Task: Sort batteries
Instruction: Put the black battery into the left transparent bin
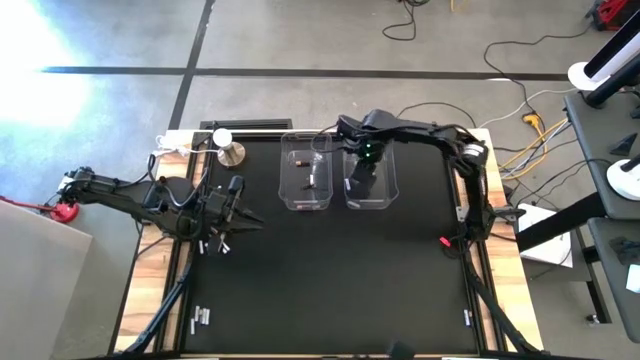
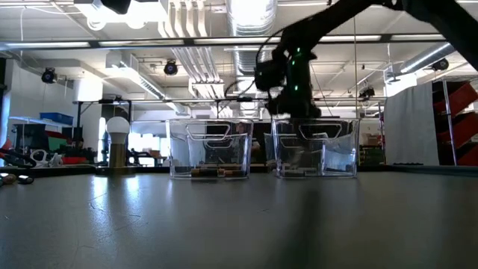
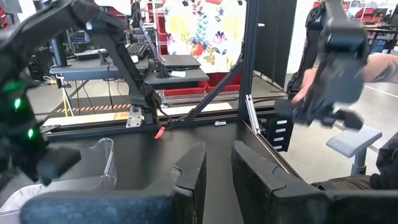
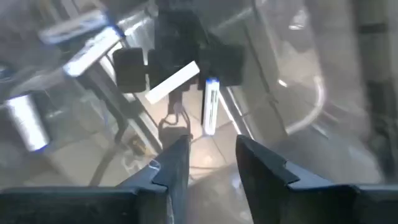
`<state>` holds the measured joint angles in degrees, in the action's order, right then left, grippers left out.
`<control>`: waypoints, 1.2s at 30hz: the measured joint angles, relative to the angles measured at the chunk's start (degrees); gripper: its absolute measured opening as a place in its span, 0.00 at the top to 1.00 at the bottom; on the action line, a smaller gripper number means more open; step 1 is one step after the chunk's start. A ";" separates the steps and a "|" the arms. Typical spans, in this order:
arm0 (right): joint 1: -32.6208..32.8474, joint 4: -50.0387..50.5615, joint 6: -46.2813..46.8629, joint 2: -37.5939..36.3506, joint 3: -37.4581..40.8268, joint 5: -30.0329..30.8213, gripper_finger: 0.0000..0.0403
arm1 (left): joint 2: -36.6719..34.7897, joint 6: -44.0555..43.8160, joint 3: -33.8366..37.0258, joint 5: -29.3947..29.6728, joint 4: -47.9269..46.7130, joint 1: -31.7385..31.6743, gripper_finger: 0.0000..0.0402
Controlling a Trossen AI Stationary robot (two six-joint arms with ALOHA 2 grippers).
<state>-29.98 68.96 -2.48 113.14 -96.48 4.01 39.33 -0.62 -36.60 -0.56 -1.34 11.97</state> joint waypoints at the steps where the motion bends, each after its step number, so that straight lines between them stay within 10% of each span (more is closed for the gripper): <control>1: 0.75 0.54 0.68 -1.67 0.02 0.02 0.67 | 0.00 0.02 0.00 0.00 0.00 0.00 0.86; 13: 27.63 3.96 15.74 -22.44 5.48 0.48 0.63 | -0.04 0.07 0.00 -0.02 -0.10 0.00 0.86; 22: 54.32 5.95 53.38 -30.15 18.15 -0.80 0.63 | 0.11 1.04 0.00 -0.02 0.03 0.00 0.86; 28: 69.95 2.30 69.98 -29.48 31.99 -14.08 0.63 | 1.02 2.29 0.00 -0.04 -0.01 0.00 0.86; 36: 78.69 -9.86 70.19 -21.86 38.15 -27.16 0.52 | 1.70 6.54 0.00 -0.04 2.07 0.00 0.86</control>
<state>48.72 59.10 67.71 91.29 -58.33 -23.15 41.03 5.92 -36.60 -0.60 0.73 11.97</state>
